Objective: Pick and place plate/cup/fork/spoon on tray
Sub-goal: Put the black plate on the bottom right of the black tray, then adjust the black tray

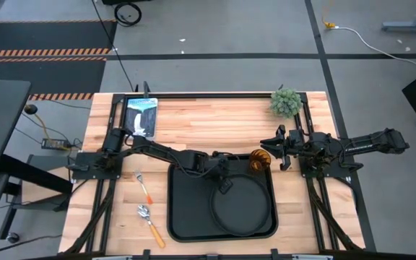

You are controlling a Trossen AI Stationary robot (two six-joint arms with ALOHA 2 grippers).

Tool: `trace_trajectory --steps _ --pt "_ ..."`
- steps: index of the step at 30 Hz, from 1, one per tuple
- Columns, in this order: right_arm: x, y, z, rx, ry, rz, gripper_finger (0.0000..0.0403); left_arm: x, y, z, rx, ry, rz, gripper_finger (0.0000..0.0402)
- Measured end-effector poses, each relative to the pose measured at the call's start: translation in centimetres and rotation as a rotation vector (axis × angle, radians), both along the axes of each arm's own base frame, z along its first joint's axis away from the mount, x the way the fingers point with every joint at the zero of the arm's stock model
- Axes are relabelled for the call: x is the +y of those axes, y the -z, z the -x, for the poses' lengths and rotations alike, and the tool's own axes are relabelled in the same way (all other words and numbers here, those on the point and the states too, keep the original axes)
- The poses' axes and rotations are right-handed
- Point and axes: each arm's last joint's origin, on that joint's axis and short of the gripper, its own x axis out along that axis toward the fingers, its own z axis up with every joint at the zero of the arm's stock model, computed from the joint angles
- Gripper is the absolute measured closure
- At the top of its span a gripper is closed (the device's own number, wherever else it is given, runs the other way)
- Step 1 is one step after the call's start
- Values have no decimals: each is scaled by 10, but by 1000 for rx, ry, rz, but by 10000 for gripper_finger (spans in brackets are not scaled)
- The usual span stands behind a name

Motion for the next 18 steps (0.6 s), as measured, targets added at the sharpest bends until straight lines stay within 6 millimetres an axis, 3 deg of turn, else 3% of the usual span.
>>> trace_trajectory --steps 9,18 --pt "0 0 0 0 0 0 315 5 -8 10 76 116 -26 286" --pt "0 0 0 0 0 0 315 16 -6 51 499 279 -351 296"
